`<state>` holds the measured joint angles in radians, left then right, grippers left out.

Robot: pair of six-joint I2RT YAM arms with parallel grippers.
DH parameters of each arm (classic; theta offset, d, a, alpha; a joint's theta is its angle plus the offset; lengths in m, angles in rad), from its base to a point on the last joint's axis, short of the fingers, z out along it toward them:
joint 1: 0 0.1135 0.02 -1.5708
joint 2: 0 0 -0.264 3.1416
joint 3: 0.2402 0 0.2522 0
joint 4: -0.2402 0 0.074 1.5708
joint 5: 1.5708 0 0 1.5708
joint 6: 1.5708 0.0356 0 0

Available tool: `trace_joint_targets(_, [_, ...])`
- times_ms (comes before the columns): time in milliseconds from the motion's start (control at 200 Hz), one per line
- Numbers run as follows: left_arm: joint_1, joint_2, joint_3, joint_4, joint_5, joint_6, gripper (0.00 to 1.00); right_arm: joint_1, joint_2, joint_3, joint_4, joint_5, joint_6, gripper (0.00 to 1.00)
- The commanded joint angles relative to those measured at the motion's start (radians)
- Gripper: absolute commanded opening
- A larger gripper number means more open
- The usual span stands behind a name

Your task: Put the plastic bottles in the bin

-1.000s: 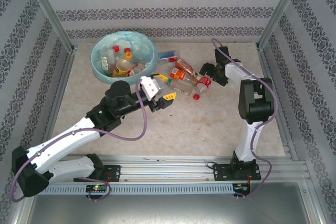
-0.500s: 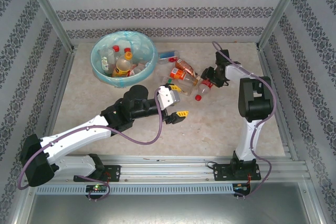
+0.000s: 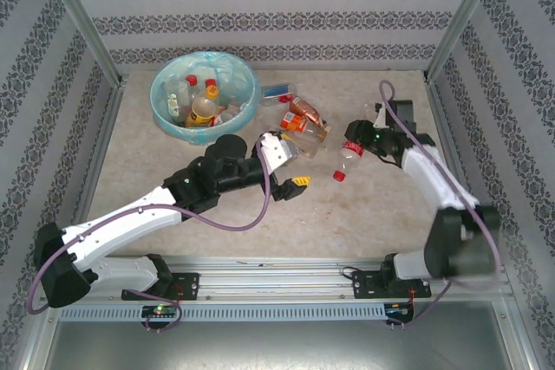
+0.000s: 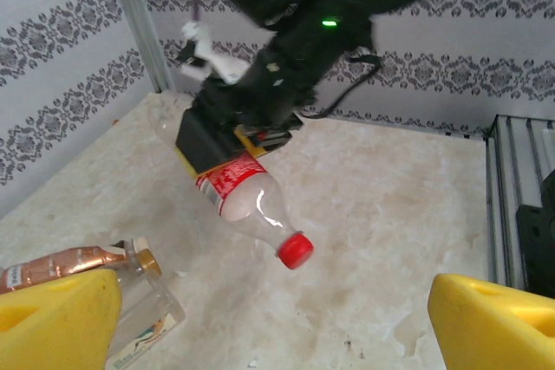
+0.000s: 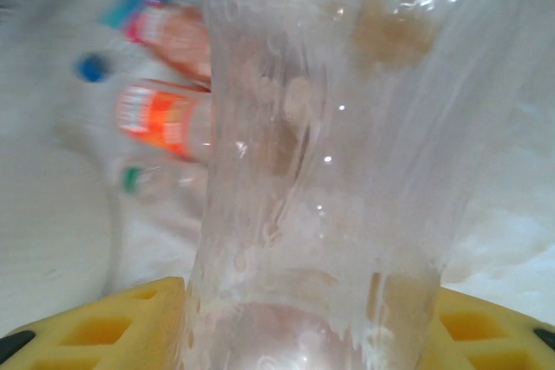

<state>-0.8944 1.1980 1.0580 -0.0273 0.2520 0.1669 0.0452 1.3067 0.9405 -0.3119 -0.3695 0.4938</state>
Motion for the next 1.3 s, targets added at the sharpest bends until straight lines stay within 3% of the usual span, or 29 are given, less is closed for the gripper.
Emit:
trace_joint_targets(0, [0.024, -0.048, 0.073, -0.096, -0.021, -0.060, 0.93, 0.059, -0.160, -0.116, 0.160, -0.153, -0.029, 0.51])
trace_joint_targets(190, [0.117, -0.043, 0.140, -0.167, 0.042, -0.144, 0.93, 0.301, -0.382, -0.191, 0.376, -0.231, -0.196, 0.54])
trace_joint_targets(415, [0.281, -0.045, 0.210, -0.148, 0.378, -0.314, 0.94, 0.470, -0.408, -0.139, 0.493, -0.385, -0.236, 0.49])
trace_joint_targets(525, [0.322, -0.057, 0.200, -0.042, 0.596, -0.387, 0.94, 0.545, -0.386, -0.080, 0.468, -0.410, -0.265, 0.48])
trace_joint_targets(630, [0.324, -0.077, 0.150, 0.107, 0.714, -0.463, 0.94, 0.592, -0.362, -0.039, 0.458, -0.436, -0.279, 0.47])
trace_joint_targets(814, [0.323, -0.070, 0.151, 0.106, 0.679, -0.477, 0.93, 0.666, -0.338, 0.007, 0.462, -0.457, -0.308, 0.47])
trace_joint_targets(939, [0.324, -0.071, 0.121, 0.193, 0.696, -0.521, 0.89, 0.687, -0.312, 0.024, 0.452, -0.471, -0.317, 0.47])
trace_joint_targets(1189, [0.323, -0.068, 0.086, 0.354, 0.755, -0.635, 0.63, 0.695, -0.298, 0.017, 0.423, -0.437, -0.338, 0.49])
trace_joint_targets(1294, [0.323, -0.067, 0.084, 0.374, 0.763, -0.648, 0.50, 0.696, -0.307, 0.015, 0.405, -0.377, -0.348, 0.56])
